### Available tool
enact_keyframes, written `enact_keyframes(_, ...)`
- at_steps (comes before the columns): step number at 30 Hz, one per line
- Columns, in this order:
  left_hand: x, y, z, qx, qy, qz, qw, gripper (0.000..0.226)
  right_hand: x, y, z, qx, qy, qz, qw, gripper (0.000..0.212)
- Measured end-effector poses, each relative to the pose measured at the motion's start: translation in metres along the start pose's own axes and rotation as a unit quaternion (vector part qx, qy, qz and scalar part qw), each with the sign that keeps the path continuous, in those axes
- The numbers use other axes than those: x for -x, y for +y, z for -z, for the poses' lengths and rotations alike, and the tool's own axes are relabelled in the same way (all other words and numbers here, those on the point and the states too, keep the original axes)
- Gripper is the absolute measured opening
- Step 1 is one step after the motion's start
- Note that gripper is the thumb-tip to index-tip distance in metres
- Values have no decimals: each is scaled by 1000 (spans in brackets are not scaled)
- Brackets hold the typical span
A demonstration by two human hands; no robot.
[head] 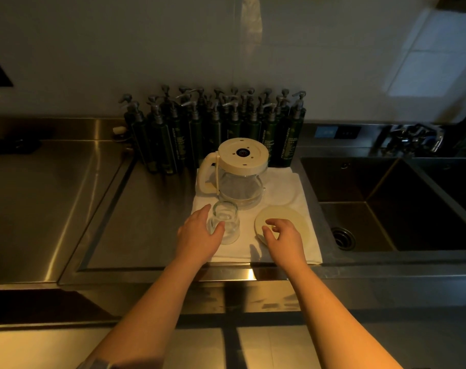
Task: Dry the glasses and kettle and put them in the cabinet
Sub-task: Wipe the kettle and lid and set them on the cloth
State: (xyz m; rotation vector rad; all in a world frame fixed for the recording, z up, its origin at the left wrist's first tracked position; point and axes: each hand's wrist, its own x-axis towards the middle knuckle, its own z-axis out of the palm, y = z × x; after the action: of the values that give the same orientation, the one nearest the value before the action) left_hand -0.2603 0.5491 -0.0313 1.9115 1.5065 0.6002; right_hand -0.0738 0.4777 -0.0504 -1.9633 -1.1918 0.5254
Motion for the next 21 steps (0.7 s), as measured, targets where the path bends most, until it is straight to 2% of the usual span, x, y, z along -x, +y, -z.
enact_keyframes(21,-5,-16,-6,-1,13,-2,1000,60,0,-5,-9,13,-8,8,1000,31)
